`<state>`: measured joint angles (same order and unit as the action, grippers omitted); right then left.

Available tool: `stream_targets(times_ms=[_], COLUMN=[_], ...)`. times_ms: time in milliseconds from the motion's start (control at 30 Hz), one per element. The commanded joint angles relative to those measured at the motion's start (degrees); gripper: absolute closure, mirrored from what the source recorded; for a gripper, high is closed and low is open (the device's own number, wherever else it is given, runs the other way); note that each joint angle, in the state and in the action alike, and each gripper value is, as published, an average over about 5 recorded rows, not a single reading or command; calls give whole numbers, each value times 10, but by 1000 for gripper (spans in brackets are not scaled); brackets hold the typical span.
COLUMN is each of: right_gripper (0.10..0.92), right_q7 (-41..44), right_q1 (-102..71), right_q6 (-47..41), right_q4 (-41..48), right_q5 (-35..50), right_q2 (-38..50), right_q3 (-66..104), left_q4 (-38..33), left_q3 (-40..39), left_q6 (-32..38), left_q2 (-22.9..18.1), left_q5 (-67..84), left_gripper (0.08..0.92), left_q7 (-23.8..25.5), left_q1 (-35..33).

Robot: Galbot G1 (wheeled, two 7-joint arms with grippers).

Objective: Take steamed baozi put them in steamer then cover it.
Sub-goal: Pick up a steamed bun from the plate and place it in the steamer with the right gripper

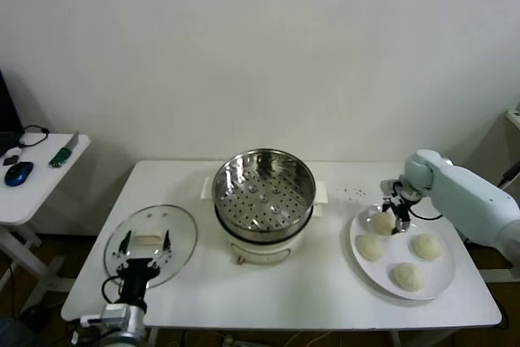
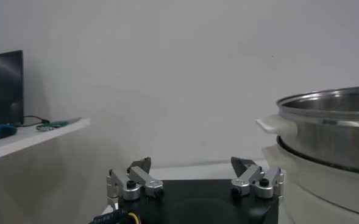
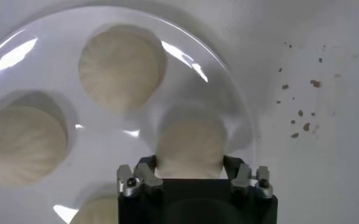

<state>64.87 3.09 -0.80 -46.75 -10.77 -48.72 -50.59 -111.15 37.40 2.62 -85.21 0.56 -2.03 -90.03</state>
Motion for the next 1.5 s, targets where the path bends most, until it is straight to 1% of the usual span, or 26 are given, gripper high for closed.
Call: stream_targets(times_ms=[33, 133, 233, 400, 533, 667, 833, 1033, 1233, 1400, 1500], right_gripper=[337, 338, 338, 336, 332, 330, 328, 321, 321, 322, 323], right_q7=[2, 1, 2, 11, 14, 17, 23, 15, 8, 3, 0], right_q1=[4, 14, 48, 185, 303, 381, 401, 399, 363, 316, 289], right_q6=[0, 4, 28, 86, 129, 176, 235, 271, 306, 327, 333], right_q4=[3, -6, -19, -60, -80, -69, -51, -81, -93, -66, -51], right_q5=[3, 12, 26, 72, 101, 107, 82, 46, -11, -63, -81], right_q2=[-6, -1, 4, -4, -39, -92, -163, -243, -302, -342, -356], right_q3=[-7, -14, -32, -137, -231, -282, -284, -282, -263, -235, -227], left_q4=[1, 0, -2, -4, -6, -7, -9, -8, -6, -8, -11], left_q3=[1, 2, 2, 2, 1, 1, -2, -3, 0, 5, 7], left_q6=[0, 1, 2, 1, 1, 1, 0, 1, 1, 1, 0], left_q2=[0, 0, 2, 4, 4, 4, 2, 4, 7, 10, 13], left_q5=[-1, 0, 1, 1, 1, 2, 6, 12, 21, 23, 25], left_gripper=[177, 177, 177, 177, 177, 177, 177, 177, 177, 177, 177], left_q7=[-1, -1, 0, 0, -1, -1, -1, -1, -1, 0, 0], left_q1=[0, -3, -5, -6, -10, -14, -17, -21, -24, -26, -28])
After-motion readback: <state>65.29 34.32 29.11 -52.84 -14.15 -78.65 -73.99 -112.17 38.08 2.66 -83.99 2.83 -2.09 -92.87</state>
